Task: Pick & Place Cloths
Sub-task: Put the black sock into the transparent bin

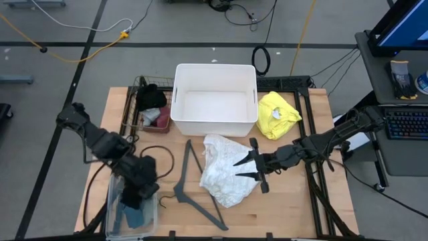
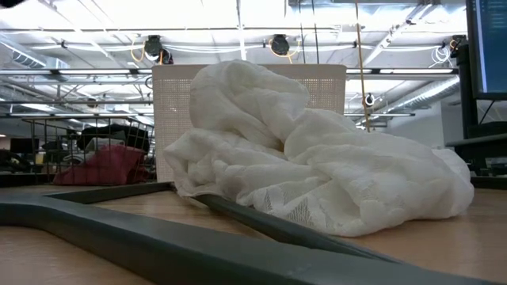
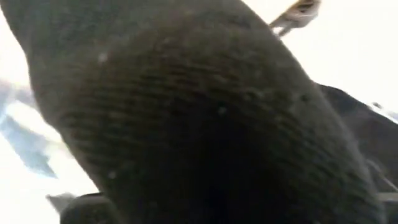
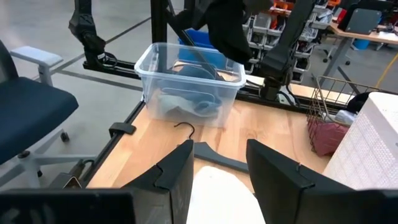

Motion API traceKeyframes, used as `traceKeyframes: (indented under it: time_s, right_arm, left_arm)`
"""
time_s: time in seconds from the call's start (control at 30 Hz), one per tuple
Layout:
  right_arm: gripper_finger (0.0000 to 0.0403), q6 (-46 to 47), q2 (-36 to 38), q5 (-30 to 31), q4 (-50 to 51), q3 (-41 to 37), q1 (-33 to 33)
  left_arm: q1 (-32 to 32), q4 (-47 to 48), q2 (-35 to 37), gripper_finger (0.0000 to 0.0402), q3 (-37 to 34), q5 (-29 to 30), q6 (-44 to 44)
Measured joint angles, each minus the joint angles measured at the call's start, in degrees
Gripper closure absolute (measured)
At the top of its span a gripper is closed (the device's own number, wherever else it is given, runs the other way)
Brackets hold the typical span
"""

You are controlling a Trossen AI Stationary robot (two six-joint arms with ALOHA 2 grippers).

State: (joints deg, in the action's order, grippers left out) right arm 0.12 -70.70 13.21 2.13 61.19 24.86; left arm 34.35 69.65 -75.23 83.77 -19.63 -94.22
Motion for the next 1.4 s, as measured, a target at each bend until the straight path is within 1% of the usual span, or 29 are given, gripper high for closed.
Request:
traceKeyframes:
  time_s: [0.17,0.23,0.4,0.57,0.67,0.8,1.13,1.27,1.4]
  right_arm:
    - [0.0261,-0.35,0.00,0.01,-0.09,0.00,0.00]
    - [0.0261,-0.35,0.00,0.02,-0.11,0.00,0.00]
    - [0.0261,-0.35,0.00,0.02,-0.11,0.00,0.00]
    - [0.0264,-0.35,0.00,0.02,-0.15,0.00,0.00]
    - [0.0263,-0.35,0.00,0.00,-0.15,0.00,0.00]
    - [0.0265,-0.35,0.00,0.02,-0.17,0.00,0.00]
    - [0.0262,-0.33,0.00,0.02,-0.41,0.00,0.00]
    - [0.0262,-0.33,0.00,0.02,-0.42,0.00,0.00]
    - [0.0262,-0.33,0.00,0.02,-0.42,0.00,0.00]
  left_arm:
    - [4.73,7.51,-0.14,0.0400,0.00,0.31,-10.01]
    - [6.59,9.05,-0.23,0.0401,0.00,1.78,-13.22]
    - [10.20,10.25,-0.56,0.0401,-0.26,6.95,-18.96]
    - [12.38,9.71,-0.54,0.0401,-2.93,7.11,-23.82]
    - [13.13,6.88,-0.54,0.0401,-4.76,6.52,-24.49]
    - [13.74,0.54,-0.52,0.0401,-8.75,6.76,-24.87]
    - [14.27,-20.55,-0.54,0.0401,-26.48,5.17,-26.70]
    - [14.28,-24.98,-0.54,0.0401,-31.35,5.14,-28.47]
    - [14.29,-27.00,-0.54,0.0398,-33.47,4.66,-29.39]
